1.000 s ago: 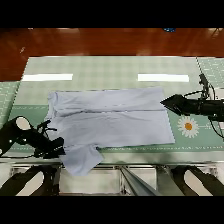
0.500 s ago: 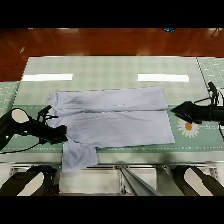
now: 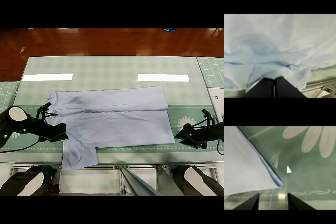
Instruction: Fold the shirts.
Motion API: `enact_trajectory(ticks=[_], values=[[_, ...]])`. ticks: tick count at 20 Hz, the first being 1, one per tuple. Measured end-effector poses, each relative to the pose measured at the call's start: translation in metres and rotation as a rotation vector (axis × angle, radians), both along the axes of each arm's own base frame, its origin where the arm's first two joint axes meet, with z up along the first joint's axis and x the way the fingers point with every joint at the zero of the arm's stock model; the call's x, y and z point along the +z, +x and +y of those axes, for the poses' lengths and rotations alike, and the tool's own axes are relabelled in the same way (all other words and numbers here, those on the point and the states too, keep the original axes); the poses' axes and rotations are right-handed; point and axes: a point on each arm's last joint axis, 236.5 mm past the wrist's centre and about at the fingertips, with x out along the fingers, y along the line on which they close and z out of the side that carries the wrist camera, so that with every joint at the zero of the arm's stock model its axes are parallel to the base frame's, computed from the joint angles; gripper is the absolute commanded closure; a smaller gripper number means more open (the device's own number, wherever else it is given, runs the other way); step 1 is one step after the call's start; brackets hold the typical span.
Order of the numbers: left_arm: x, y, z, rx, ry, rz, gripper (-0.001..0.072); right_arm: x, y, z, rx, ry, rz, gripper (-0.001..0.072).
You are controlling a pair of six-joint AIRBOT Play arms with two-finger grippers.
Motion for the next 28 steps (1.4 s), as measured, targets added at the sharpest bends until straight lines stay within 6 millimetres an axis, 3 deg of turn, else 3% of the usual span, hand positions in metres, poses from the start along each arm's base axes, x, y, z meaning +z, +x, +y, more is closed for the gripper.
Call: enact_trajectory(ticks=[3, 9, 10, 11, 13, 14, 20, 24, 28], values=[[0.000, -0.001, -0.001, -0.002, -0.003, 0.003, 0.0694, -0.008, -0.008, 0.004, 0.007, 0.013, 0.043, 0.0302], [0.001, -0.001, -0.001, -0.003, -0.005, 0.005, 0.0693, -0.019, 0.004, 0.016, -0.039, 0.083, 0.036, 0.0318], [0.001, -0.001, -0.001, -0.002, -0.005, 0.005, 0.0693, -0.020, 0.008, 0.019, -0.047, 0.099, 0.027, 0.0375], [0.001, -0.001, -0.001, -0.002, -0.005, 0.005, 0.0693, -0.022, 0.014, 0.020, -0.060, 0.110, 0.010, 0.0489], [0.001, -0.001, -0.001, -0.002, -0.005, 0.004, 0.0693, -0.025, 0.025, 0.020, -0.068, 0.117, -0.033, 0.0649], [0.001, -0.001, -0.001, -0.002, -0.005, 0.004, 0.0693, -0.025, 0.032, 0.022, -0.071, 0.127, -0.061, 0.0689], [0.007, 0.008, 0.005, 0.002, -0.010, -0.026, 0.0693, -0.005, 0.054, 0.034, -0.017, 0.213, -0.178, 0.0690], [0.029, 0.041, 0.030, 0.060, -0.008, -0.108, 0.0693, 0.022, 0.083, 0.028, 0.065, 0.192, -0.268, 0.0690], [0.041, 0.082, 0.048, 0.124, 0.000, -0.195, 0.0694, 0.044, 0.129, 0.023, 0.134, 0.124, -0.354, 0.0690]])
